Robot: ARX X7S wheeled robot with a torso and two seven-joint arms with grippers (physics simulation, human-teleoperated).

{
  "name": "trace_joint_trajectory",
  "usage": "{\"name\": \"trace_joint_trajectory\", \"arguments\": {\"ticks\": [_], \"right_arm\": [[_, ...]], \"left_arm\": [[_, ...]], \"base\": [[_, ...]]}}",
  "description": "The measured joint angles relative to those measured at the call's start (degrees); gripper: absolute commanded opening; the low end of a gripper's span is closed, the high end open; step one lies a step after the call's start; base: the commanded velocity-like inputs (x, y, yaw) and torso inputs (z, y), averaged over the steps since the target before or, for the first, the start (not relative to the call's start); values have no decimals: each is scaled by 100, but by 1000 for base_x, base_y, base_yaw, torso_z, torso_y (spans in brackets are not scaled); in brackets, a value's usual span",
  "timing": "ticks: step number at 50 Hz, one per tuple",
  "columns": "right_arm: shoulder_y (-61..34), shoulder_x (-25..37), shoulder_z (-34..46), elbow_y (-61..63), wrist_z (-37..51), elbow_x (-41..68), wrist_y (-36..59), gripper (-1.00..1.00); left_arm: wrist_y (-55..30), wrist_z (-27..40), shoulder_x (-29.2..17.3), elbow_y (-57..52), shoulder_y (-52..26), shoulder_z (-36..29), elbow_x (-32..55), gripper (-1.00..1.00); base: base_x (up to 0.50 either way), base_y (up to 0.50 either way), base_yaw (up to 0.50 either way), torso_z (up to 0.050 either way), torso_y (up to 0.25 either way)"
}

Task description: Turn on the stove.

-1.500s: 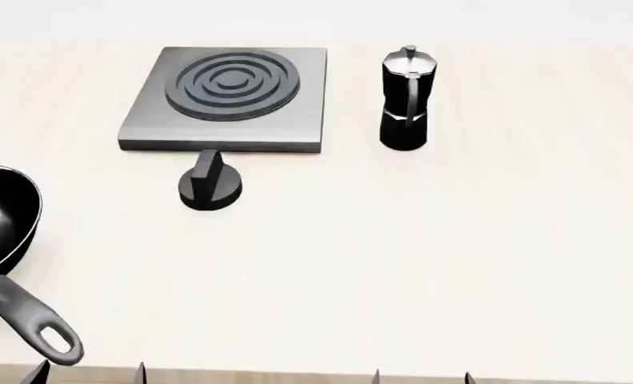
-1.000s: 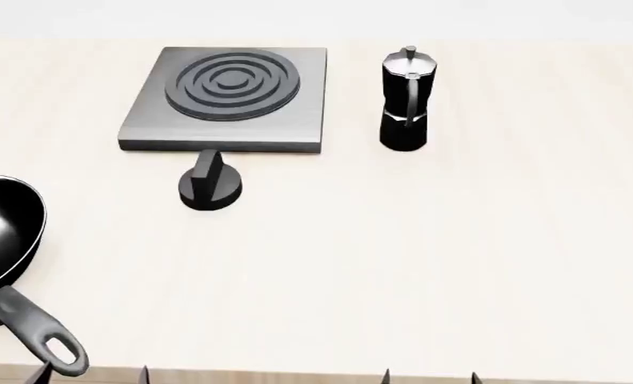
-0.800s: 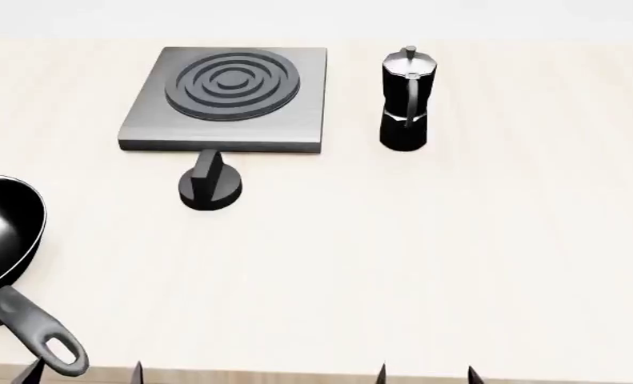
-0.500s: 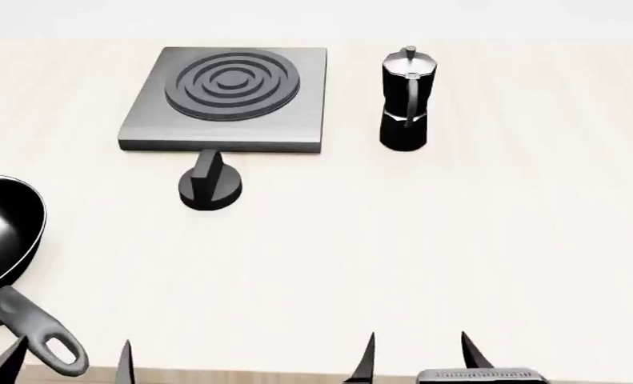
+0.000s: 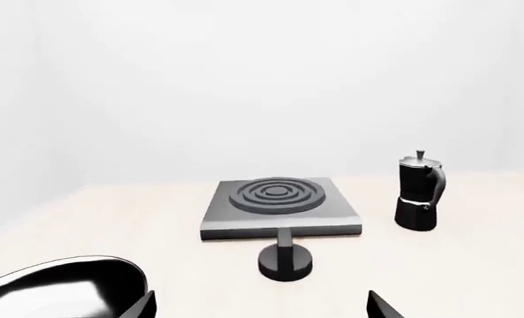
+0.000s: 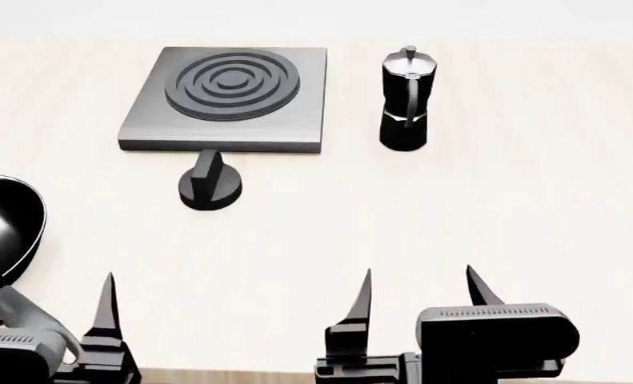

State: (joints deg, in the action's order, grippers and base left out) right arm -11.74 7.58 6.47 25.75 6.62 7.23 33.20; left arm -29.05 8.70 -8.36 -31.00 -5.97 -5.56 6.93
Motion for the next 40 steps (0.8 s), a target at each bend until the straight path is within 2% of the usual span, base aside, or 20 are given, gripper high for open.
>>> {"name": "trace_joint_trajectory", "arguments": {"ticks": [18,40], "right_arm": [[-386,174,21,726,77,126,638,100],[-602,326,270,906,203,22,795,100]], "left_arm": [[-692,123,-19,-750,-577,235,397,100],[-768,262,-37,-827,-777,231,554,100]], "base": [[0,0,0,0,0],[0,35,0,0,0]]}}
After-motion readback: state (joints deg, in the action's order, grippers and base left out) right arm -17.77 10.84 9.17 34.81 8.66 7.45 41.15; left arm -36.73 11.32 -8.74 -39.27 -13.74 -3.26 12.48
